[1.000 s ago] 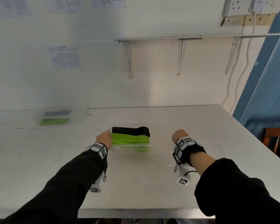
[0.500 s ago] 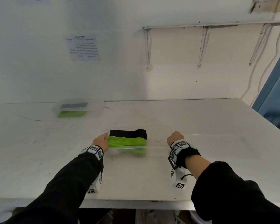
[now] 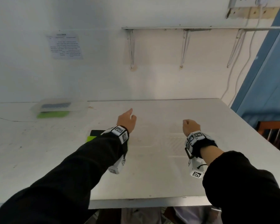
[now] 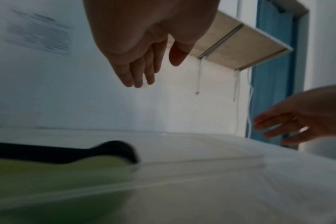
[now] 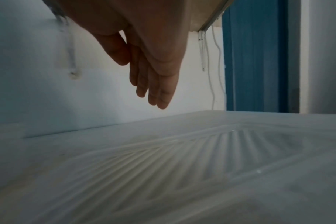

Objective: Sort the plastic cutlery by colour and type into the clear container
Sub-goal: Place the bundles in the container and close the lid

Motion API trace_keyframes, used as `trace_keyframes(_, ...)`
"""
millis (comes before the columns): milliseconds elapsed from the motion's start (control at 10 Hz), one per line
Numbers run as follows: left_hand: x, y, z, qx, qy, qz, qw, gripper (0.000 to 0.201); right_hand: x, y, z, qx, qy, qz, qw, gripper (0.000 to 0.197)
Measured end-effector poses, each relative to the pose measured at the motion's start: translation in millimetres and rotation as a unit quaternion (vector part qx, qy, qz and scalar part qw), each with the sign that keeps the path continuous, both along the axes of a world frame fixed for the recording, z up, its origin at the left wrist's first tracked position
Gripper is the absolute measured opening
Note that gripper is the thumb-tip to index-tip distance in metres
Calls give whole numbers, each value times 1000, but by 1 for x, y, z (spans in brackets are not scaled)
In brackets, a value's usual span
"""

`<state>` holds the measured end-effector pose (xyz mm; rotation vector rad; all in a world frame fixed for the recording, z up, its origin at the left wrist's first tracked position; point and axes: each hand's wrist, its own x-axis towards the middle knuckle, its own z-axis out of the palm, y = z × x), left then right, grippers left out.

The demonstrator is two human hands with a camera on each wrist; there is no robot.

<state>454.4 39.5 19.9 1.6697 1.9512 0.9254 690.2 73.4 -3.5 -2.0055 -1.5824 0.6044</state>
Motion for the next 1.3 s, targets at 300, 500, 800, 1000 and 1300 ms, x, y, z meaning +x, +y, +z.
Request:
trace_keyframes(300, 143, 25, -28, -143, -24, -52, 988, 50, 118, 16, -15, -26, 2, -53, 998, 39)
trace_keyframes(500, 147, 29, -50, -225, 32, 9, 974, 48, 145, 14, -23, -65, 46, -78, 994, 36)
trace_keyframes(800, 148, 24, -60, -278, 97, 46, 955, 42, 161, 15, -35, -120, -3, -65, 991, 29)
trace_keyframes(1000, 153, 27, -71, -232, 33, 56, 971, 52, 164, 31, -46, -123, 16, -85, 989, 37)
trace_keyframes(1300, 139, 41, -18, 112, -141, 148, 972, 31, 144, 47, 9, 120, 159, -163, 966, 35)
